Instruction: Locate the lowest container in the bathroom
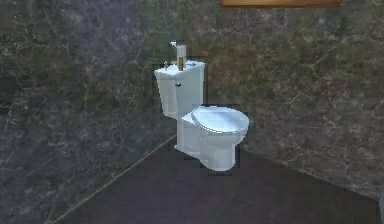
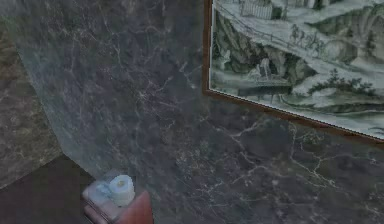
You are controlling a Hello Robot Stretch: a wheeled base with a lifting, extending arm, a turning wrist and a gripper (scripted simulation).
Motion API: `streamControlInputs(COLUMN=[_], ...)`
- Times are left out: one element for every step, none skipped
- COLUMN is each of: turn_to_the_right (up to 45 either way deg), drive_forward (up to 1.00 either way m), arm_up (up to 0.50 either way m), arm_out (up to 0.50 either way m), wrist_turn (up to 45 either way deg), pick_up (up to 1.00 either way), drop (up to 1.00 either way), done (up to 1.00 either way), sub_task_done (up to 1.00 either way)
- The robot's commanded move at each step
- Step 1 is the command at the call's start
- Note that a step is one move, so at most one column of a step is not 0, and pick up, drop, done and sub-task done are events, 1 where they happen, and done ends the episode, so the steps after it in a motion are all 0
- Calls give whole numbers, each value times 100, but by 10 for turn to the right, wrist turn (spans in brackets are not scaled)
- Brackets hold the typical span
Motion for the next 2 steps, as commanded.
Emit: streamControlInputs(turn_to_the_right=[-60,-30], drive_forward=[0,0], arm_up=[0,0], arm_out=[0,0], wrist_turn=[0,0], pick_up=[0,0], drop=[0,0], done=[0,0], sub_task_done=[0,0])
